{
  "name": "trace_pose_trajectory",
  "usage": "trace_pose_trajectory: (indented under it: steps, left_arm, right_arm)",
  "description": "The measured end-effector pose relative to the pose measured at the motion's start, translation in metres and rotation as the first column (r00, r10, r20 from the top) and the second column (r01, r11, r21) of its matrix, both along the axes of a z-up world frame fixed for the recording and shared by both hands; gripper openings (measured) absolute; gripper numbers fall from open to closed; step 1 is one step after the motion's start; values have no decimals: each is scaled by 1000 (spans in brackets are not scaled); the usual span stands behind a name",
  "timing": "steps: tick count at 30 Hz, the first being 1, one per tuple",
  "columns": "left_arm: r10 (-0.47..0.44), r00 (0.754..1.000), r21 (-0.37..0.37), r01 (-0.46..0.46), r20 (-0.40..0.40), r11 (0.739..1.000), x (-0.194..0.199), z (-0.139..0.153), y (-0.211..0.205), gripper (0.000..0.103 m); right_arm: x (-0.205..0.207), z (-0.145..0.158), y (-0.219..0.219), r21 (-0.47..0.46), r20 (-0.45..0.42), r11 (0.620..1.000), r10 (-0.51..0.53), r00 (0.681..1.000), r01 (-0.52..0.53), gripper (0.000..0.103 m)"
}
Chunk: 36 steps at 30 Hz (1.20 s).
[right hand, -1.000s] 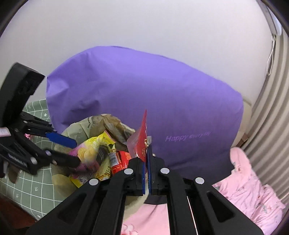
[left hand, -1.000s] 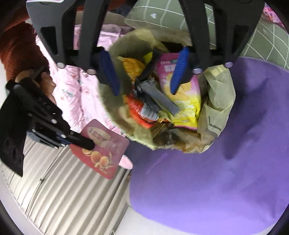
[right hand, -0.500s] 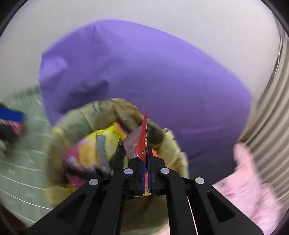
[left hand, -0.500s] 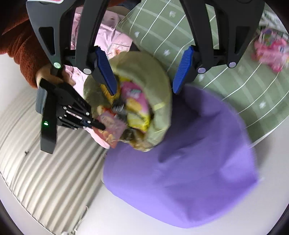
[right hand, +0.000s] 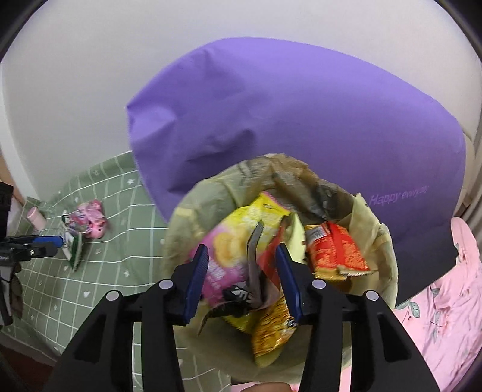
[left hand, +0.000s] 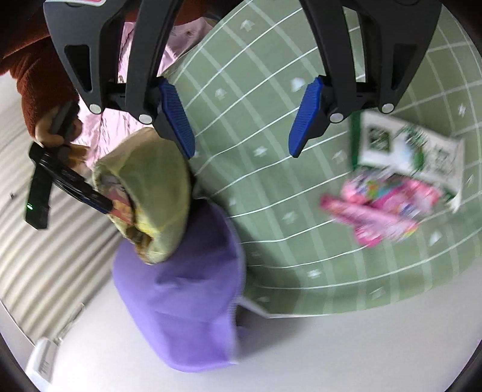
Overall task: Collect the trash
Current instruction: 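Move both grippers back toward the milk carton and pink candy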
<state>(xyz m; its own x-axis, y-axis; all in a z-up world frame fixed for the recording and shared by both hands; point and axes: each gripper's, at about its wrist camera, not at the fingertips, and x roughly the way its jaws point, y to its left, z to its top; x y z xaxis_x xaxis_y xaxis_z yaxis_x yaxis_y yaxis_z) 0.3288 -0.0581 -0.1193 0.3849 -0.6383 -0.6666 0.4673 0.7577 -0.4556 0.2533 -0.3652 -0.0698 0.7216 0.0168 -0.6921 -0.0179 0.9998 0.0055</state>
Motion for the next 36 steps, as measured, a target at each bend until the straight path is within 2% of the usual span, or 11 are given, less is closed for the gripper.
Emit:
trace_pose_trajectory:
  steps: [10, 14, 16, 19, 21, 25, 29, 33, 36]
  left_arm:
    - [186, 983, 55, -185, -2, 981, -8, -34, 75, 61]
    - [264, 965, 81, -263, 2, 961, -5, -46, 102, 61]
    - [311, 950, 72, -309, -19, 948, 0, -52, 117, 61]
    - [360, 931, 46, -358, -55, 933, 3, -54, 133, 62]
    - [371, 927, 40, -369, -48, 928, 3, -52, 137, 63]
    - [374, 926, 50, -372, -43, 927, 5, -51, 140, 64]
    - [396, 918, 36, -395, -17, 918, -5, -44, 152, 64]
    - [428, 903, 46, -426, -39, 903, -18, -51, 169, 64]
    - [438, 896, 54, -435, -72, 899, -28, -59, 181, 64]
  right_arm:
    - [-22, 20, 48, 106, 122, 990, 82, 989, -95, 48]
    - [-12, 13, 87, 90, 119, 982, 156, 981, -167, 57]
    - [-4, 7, 103, 108, 117, 973, 190, 975, -203, 57]
    - [12, -8, 129, 145, 70, 955, 252, 965, -260, 57]
    - [21, -19, 148, 138, 36, 941, 307, 951, -309, 57]
    - [44, -43, 192, 78, -25, 897, 439, 898, -436, 57]
    - [73, -61, 236, 87, -62, 851, 523, 850, -517, 57]
    - [111, -79, 282, 42, -79, 835, 550, 831, -549, 57]
    - [136, -95, 309, 105, -103, 795, 606, 788, -598, 55]
